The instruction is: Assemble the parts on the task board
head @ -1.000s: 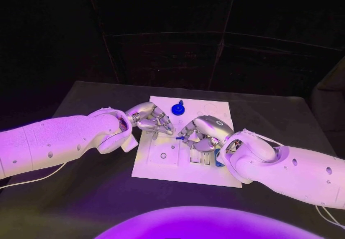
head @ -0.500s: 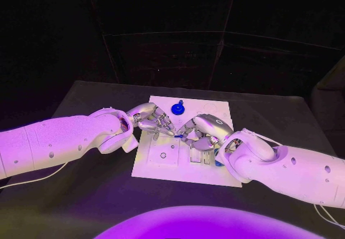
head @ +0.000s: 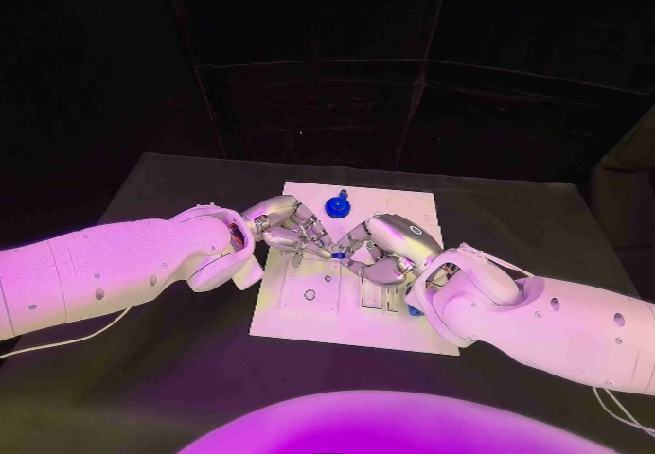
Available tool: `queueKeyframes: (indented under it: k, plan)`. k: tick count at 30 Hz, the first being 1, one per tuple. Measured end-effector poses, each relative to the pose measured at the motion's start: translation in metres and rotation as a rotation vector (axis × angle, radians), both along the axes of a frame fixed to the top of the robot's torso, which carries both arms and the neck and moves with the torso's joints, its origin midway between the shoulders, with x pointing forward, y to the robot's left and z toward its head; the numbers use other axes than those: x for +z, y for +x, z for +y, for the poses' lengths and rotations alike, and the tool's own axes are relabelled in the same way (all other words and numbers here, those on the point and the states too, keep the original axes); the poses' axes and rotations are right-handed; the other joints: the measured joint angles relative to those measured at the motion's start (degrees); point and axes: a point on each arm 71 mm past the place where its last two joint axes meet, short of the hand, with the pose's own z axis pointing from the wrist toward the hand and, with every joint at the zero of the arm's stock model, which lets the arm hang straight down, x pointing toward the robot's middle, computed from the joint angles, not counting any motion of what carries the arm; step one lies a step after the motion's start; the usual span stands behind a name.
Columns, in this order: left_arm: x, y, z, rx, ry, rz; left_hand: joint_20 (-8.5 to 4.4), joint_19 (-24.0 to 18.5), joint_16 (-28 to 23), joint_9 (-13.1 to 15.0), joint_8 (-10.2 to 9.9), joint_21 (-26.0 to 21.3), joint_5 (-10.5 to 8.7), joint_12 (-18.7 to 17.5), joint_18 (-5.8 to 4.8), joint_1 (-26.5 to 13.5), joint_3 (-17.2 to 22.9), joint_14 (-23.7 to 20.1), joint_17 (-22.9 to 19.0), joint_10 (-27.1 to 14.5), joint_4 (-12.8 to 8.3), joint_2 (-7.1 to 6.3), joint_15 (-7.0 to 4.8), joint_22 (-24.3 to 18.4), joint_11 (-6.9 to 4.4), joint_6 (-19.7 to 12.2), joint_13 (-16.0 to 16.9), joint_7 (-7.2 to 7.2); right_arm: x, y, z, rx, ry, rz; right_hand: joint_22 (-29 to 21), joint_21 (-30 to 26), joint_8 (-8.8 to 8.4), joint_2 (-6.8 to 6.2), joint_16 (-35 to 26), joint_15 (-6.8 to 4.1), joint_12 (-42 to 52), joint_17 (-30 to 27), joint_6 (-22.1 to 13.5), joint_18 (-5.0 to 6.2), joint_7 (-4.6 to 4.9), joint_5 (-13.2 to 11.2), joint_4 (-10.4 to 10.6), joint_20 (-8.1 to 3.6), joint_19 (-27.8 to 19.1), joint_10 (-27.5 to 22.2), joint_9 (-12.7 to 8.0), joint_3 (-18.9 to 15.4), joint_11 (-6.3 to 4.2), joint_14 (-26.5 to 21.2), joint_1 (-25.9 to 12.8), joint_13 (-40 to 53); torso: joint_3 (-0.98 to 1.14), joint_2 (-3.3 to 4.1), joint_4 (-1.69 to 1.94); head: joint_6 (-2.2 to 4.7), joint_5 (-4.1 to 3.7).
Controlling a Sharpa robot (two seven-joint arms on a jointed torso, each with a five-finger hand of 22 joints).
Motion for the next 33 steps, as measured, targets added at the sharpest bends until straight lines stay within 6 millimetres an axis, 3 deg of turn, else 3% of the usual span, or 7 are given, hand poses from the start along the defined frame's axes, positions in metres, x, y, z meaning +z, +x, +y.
queueKeyframes:
  k: [26,33]
  plan:
    - [-0.001,0.001,0.003,0.002,0.01,-0.006,0.0,0.0,0.0,0.1,0.2,0.0,0.0,0.2,0.0,0.0,-0.5,0.0,0.0,-0.2,0.2,0.0,0.0,0.0,-0.2,0.0,0.2,0.0,0.001,0.0,0.002,0.005,0.024,-0.001,0.0,0.0,0.07,-0.01,0.0,0.0,0.0,0.1,0.1,0.0,-0.14,0.2,0.1,0.0,0.0,0.0,0.0,-0.1,0.0,0.0,0.0,0.0,-0.02,-0.01,0.0,-0.22,0.13]
    - [-0.002,0.003,0.014,0.015,0.017,0.0,0.0,0.0,0.0,0.1,0.6,0.0,0.0,0.4,0.0,0.0,-1.3,0.0,-0.5,-0.6,0.2,0.0,0.0,-0.1,0.17,-0.5,0.3,0.11,-0.002,0.002,-0.001,-0.008,0.001,0.015,0.0,0.0,0.07,-0.01,0.0,0.0,0.0,0.1,0.1,0.0,-0.14,0.2,0.1,0.0,0.0,0.0,0.0,-0.1,0.0,0.0,0.0,0.0,-0.02,-0.02,-0.01,-0.23,0.16]
